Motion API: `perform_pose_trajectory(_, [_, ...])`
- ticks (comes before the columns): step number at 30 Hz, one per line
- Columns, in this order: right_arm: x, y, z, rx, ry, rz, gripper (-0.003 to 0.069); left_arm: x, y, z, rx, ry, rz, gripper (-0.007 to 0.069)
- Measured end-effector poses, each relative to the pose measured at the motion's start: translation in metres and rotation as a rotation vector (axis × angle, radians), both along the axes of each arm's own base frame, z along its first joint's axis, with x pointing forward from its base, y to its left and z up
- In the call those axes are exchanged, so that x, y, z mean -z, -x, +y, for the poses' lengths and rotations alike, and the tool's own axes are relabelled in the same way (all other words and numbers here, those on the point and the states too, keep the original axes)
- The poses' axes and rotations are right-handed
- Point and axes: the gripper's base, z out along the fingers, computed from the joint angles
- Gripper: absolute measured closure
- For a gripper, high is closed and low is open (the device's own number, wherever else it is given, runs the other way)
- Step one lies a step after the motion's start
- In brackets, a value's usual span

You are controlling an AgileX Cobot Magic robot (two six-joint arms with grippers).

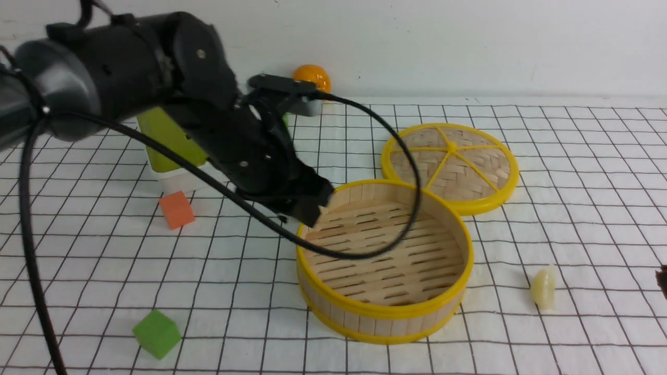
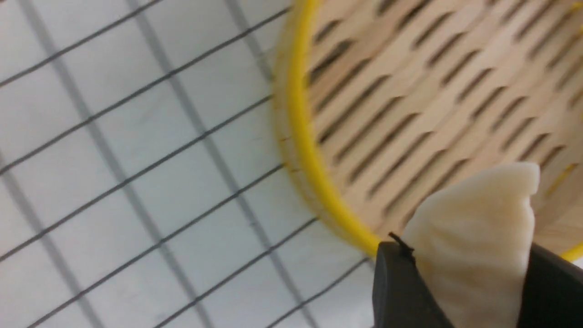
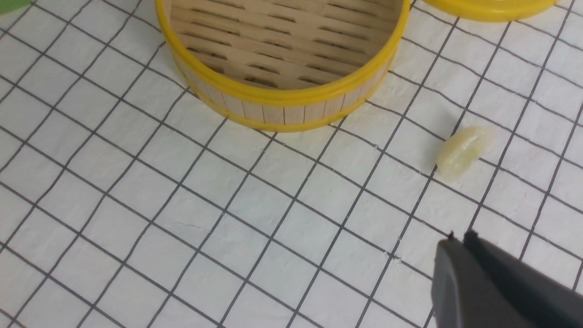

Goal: Put the dumplings into the steamer on the table with the white tablecloth.
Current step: 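Place the dumpling into the bamboo steamer basket with the left gripper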

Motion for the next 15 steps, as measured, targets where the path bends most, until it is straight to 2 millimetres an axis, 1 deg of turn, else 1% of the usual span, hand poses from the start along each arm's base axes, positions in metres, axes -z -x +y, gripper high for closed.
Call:
perform_pose_trajectory(2, [0.0,0.0,0.0,0.0,0.0,0.0,0.0653,0.011,0.002,-0.02,-0.019,-0.002,0.03,0.0342])
perform_pose_trajectory(4, [0.0,0.0,0.0,0.002,-0.002,0.002,0.0653,0.025,-0.007,-0.034,-0.079,-0.019,0.054,0.0342])
perform_pose_trajectory(5, [0.0,0.0,0.0,0.002,-0.001,0.003,0.0653,0.027,-0.009,-0.035,-0.094,-0.023,0.057,0.0342])
perform_pose_trajectory(7, [0.001,0.0,0.0,0.0,0.0,0.009,0.065,0.041,-0.027,-0.042,-0.175,-0.049,0.056,0.0342])
perform_pose_trajectory(8, [0.001,0.0,0.0,0.0,0.0,0.01,0.065,0.044,-0.032,-0.043,-0.197,-0.058,0.05,0.0342])
perform_pose_trajectory(10, [0.001,0.001,0.0,-0.002,0.002,0.017,0.0648,0.057,-0.048,-0.047,-0.24,-0.077,0.042,0.0342])
perform_pose_trajectory(12, [0.001,0.001,0.0,-0.004,0.004,0.023,0.0648,0.063,-0.053,-0.05,-0.252,-0.08,0.042,0.0342])
perform_pose_trajectory(13, [0.002,0.002,0.0,-0.006,0.005,0.029,0.0645,0.069,-0.058,-0.054,-0.256,-0.079,0.045,0.0342])
perform_pose_trajectory(15, [0.002,0.002,0.0,-0.006,0.005,0.03,0.0643,0.075,-0.061,-0.064,-0.247,-0.075,0.044,0.0342])
